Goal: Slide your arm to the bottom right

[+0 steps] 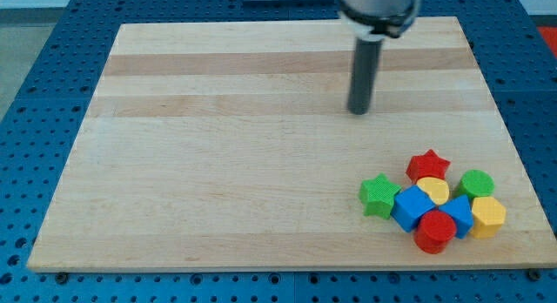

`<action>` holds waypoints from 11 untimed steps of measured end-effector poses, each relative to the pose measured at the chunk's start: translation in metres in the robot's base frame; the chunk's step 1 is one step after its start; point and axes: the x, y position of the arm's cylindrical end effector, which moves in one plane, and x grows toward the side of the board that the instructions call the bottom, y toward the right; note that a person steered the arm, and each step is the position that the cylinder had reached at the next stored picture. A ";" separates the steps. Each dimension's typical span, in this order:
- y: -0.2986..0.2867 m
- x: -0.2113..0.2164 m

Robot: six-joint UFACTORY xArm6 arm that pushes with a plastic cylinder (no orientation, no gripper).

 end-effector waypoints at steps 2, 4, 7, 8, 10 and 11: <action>0.160 0.041; 0.172 0.091; 0.145 0.158; 0.144 0.199; 0.153 0.224; 0.134 0.225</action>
